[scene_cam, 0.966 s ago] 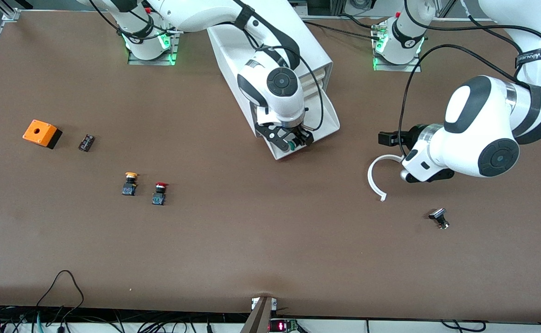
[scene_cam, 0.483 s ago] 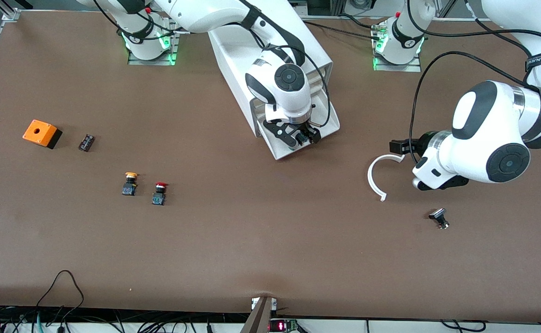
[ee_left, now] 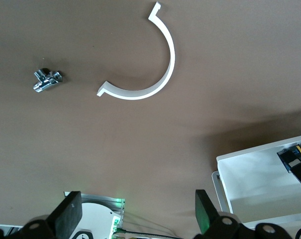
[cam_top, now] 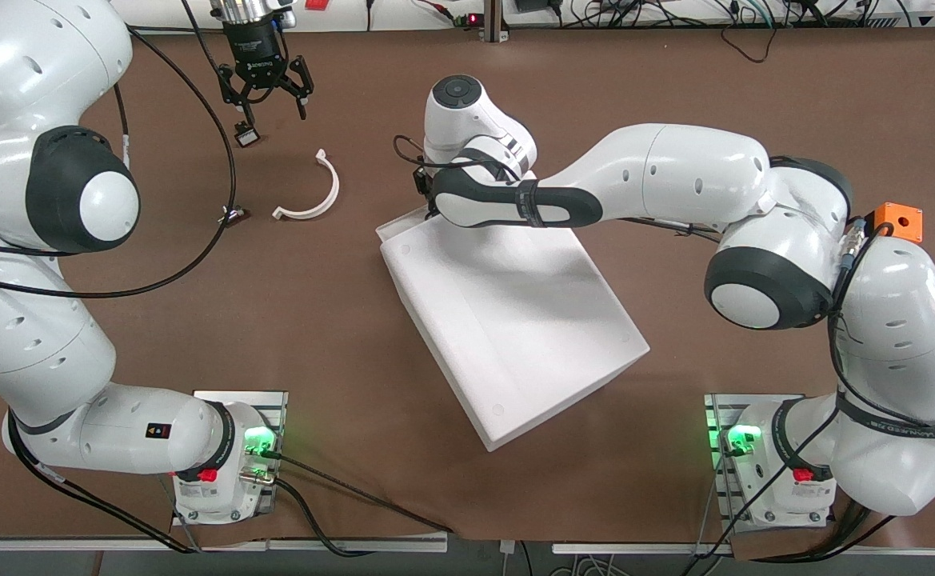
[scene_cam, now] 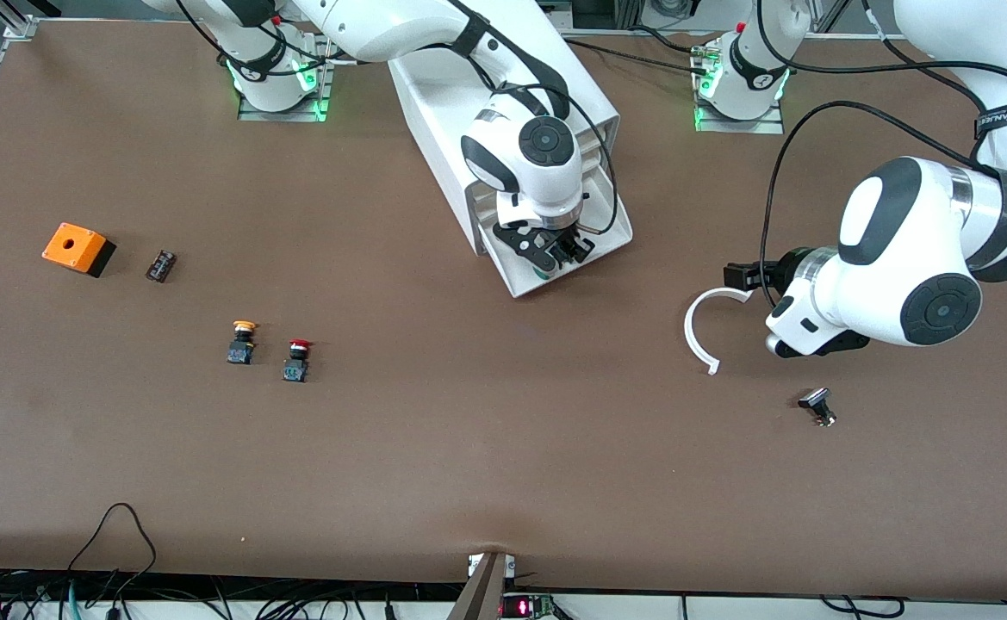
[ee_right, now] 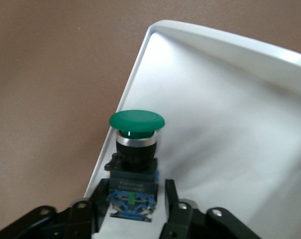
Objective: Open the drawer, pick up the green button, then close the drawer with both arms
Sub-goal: 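Lift the green button out of the drawer with the right gripper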
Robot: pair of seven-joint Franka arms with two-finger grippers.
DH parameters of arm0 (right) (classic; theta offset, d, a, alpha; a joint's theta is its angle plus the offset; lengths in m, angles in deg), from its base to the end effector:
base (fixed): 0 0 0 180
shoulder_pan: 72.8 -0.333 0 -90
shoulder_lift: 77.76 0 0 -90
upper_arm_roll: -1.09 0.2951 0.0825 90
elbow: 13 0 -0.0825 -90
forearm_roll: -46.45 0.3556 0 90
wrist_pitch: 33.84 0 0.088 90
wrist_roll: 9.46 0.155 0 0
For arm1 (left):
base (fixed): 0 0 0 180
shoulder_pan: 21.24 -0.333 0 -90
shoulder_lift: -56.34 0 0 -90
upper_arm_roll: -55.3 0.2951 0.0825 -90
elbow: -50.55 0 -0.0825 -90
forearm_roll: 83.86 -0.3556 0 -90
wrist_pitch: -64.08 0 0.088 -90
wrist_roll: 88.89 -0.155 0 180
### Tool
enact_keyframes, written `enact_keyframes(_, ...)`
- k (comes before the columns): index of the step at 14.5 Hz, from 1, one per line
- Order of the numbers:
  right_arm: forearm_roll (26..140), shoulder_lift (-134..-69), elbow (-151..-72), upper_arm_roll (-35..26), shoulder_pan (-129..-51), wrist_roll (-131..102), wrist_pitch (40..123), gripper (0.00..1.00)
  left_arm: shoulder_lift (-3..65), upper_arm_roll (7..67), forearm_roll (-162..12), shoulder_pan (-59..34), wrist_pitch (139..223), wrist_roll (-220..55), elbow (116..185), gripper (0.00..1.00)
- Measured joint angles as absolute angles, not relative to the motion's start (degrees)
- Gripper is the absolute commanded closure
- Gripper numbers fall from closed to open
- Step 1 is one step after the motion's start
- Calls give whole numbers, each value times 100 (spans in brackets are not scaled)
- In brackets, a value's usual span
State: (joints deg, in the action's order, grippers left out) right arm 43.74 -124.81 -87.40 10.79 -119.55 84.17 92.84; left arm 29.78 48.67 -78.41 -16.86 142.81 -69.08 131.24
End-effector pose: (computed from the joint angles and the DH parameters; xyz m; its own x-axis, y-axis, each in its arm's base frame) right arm 0.4214 0.5855 0.2179 0.7759 -0.6245 -0.0892 -0.6308 -0.7701 -0.0950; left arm 0.5614 -0.1172 0.3583 0.8582 0.1435 -0.4928 0.1500 -0.9883 -0.0265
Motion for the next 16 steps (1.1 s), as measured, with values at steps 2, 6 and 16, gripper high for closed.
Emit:
enact_keyframes(2, 4329, -12481, -8725, 1080, -11965, 8417, 9269, 100, 2971, 4866, -7972, -1680, 14281, -6908, 13123, 0)
enact_keyframes(6, 4292, -12457, -8311, 1017, -11963, 8417, 8747, 100, 2970, 4838, -8159, -1605, 14281, -6677, 13105, 1)
enact_keyframes(16, 4479, -12065, -7406, 497, -11239, 5492, 7679, 100, 2953, 4600, -8422, -997, 16296, -5239, 14018, 7)
